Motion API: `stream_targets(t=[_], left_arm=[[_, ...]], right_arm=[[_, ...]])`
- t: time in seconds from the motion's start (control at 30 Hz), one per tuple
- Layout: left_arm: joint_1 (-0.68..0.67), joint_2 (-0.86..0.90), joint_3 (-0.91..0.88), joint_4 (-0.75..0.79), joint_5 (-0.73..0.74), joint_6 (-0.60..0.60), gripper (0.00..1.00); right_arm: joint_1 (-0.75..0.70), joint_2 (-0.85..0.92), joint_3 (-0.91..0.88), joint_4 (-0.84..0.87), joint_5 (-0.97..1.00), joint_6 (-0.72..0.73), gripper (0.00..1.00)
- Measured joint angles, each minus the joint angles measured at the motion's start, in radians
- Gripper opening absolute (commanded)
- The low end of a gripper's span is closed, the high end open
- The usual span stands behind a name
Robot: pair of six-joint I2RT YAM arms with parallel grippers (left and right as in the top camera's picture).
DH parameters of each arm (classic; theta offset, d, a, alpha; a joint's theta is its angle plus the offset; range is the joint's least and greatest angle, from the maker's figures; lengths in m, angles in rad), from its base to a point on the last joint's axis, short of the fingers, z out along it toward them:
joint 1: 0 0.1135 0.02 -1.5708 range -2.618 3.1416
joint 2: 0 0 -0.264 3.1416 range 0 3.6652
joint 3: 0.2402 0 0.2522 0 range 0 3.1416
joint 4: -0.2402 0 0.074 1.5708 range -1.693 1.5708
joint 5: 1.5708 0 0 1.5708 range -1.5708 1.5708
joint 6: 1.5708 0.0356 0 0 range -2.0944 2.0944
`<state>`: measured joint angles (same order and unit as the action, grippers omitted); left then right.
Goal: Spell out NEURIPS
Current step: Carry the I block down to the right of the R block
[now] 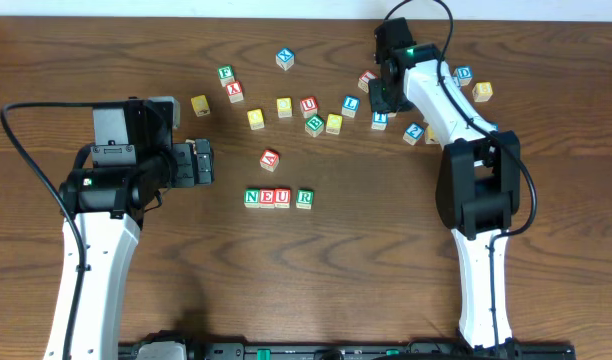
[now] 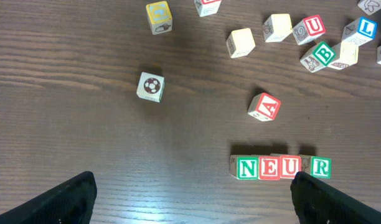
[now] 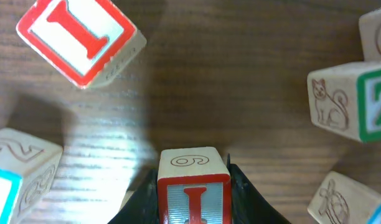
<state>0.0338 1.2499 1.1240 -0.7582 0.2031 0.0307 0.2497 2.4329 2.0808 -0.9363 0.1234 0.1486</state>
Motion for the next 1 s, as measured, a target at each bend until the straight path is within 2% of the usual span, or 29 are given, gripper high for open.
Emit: stream_targets(t=[0.17,0.3,0.4,0.5,0.57,0.67,0.77,1.0], left_arm=[[0.0,0.0,0.0,0.0,0.0,0.0,0.98],[0.0,0.0,0.0,0.0,0.0,0.0,0.98],[0.0,0.0,0.0,-0.001,0.0,0.0,0.98],[0.0,0.0,0.0,0.0,0.0,0.0,0.98],[0.0,0.0,0.0,0.0,0.0,0.0,0.98],[0.0,0.0,0.0,0.0,0.0,0.0,0.98],[0.0,0.0,0.0,0.0,0.0,0.0,0.98],[0.0,0.0,0.0,0.0,0.0,0.0,0.98]], right_arm=[[0.0,-0.095,0.0,-0.029,0.0,0.0,0.22],[0.003,-0.248,0.01,-0.06,0.0,0.0,0.22],[0.022,-0.393,0.03,-0.124,0.001,0.006,0.21],[0.054,-0.464,0.039,-0.2,0.0,0.034,0.18],[0.076,-0.479,0.042,-0.272,0.0,0.068,0.17],[0.117,-0.474,0.04,-0.401,-0.002,0.127,0.07],[0.15,-0.474,0.039,-0.472,-0.001,0.174,0.02],[0.263,-0.474,-0.073,-0.428,0.0,0.229,0.01]])
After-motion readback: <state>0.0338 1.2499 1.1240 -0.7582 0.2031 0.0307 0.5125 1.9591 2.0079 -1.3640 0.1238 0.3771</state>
